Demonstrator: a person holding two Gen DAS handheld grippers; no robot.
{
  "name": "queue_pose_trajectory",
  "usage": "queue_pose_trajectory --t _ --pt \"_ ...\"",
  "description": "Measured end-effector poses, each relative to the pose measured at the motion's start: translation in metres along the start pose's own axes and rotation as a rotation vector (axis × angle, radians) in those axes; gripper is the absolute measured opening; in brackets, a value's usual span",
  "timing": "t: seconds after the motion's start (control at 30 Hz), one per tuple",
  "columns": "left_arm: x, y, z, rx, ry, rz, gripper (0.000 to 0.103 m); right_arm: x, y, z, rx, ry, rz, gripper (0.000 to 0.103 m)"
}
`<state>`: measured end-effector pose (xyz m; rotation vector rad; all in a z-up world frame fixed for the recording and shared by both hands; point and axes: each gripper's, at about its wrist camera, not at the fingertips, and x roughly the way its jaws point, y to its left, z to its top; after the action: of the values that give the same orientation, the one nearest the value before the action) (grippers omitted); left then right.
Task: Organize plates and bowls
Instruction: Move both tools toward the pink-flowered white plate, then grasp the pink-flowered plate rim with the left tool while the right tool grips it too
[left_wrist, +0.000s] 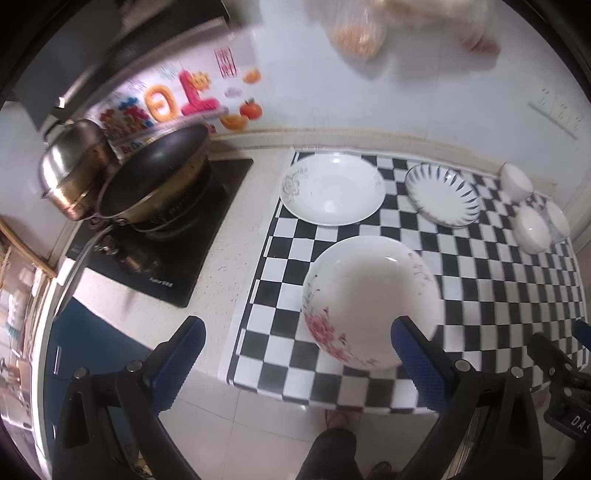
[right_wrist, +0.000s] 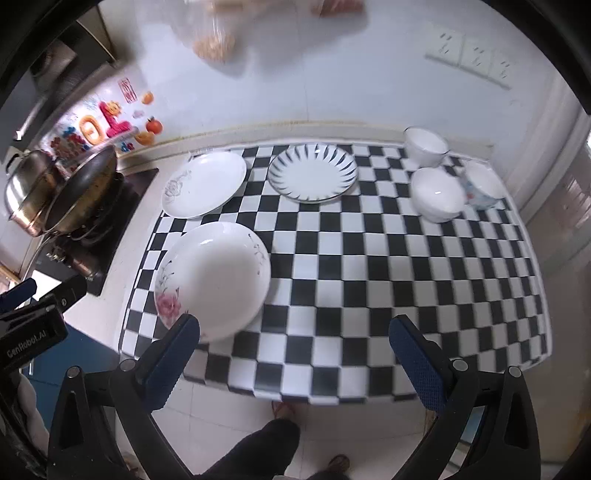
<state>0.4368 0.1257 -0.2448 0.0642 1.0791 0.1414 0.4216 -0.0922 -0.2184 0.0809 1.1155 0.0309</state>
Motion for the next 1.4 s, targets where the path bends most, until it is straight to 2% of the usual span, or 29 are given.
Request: queue_pose_trajectory --t 0.17,0.23,0.3,0.4,0.53,0.67,0.7,0.8,0.93,0.97,1.0,1.03,1.23,1.4 --pt "0.063 0.010 0.020 0.018 0.105 -0.025 0.101 0.063 0.015 0.022 0.015 0.079 0.014 0.103" --pt "0.088 0.011 0.022 0.028 0.160 -0.045 0.094 0.083 0.013 0.025 0.027 0.119 0.035 0.103" --pt "0.116 0.010 0.025 0.033 0.220 -0.069 0.081 0.110 0.012 0.031 0.036 0.166 0.063 0.103" --pt "0.153 0.009 0.026 0.032 0.310 -0.116 0.069 0.147 0.007 0.036 0.055 0.231 0.086 0.103" --pt "0.197 0.009 0.023 -0.013 0.425 -0.178 0.062 0.193 -0.001 0.042 0.082 0.322 0.120 0.101" --pt "0.224 0.014 0.019 -0.073 0.489 -0.207 0.055 0.230 -0.004 0.045 0.103 0.417 0.197 0.101" --pt "0.227 0.015 0.018 -0.082 0.498 -0.212 0.056 0.237 -0.004 0.045 0.104 0.438 0.214 0.100" --pt "0.228 0.013 0.020 -0.093 0.492 -0.238 0.055 0.252 -0.002 0.046 0.117 0.496 0.272 0.086" --pt "0.224 0.001 0.024 -0.059 0.487 -0.260 0.050 0.257 0.004 0.047 0.103 0.520 0.318 0.060" --pt "0.223 -0.004 0.026 -0.050 0.489 -0.272 0.046 0.258 0.007 0.048 0.096 0.523 0.332 0.048" --pt "0.222 -0.009 0.027 -0.038 0.488 -0.268 0.047 0.261 0.009 0.047 0.095 0.543 0.352 0.036" --pt "0.220 -0.010 0.027 -0.034 0.487 -0.264 0.047 0.263 0.011 0.046 0.087 0.560 0.339 0.029" --pt "0.207 -0.034 0.028 -0.046 0.487 -0.248 0.046 0.258 0.010 0.046 0.027 0.538 0.320 0.020" --pt "0.188 -0.062 0.025 -0.026 0.467 -0.251 0.046 0.250 -0.010 0.046 0.038 0.531 0.318 0.020"
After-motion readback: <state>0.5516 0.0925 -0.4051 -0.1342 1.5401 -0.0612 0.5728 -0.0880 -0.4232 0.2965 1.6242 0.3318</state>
